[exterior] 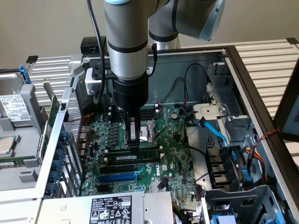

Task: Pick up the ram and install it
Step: 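Press down the ram until it locks into place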

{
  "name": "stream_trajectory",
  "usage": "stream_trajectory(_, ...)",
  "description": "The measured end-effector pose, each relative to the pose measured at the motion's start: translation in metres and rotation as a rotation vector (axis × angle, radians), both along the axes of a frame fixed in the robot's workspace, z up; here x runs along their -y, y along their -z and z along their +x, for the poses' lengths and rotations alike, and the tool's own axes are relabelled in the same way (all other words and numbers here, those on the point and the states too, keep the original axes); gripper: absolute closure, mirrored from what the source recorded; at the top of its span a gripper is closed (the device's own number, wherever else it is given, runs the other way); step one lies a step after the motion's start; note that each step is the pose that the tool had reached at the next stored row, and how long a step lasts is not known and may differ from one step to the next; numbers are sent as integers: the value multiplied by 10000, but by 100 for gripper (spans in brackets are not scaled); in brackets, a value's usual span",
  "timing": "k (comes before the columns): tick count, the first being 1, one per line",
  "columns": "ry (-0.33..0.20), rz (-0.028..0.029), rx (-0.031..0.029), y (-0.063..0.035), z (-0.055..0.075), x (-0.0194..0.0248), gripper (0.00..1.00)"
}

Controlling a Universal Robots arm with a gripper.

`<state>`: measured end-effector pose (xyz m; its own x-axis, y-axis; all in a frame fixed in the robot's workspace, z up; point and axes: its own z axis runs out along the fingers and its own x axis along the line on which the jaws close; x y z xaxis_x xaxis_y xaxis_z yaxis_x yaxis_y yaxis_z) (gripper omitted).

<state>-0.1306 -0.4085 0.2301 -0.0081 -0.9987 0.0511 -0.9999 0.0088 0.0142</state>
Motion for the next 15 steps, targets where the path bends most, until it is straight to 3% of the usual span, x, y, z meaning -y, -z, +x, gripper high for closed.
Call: stream_trajectory(15, -1, -2, -3, 20, -9, 3, 90)
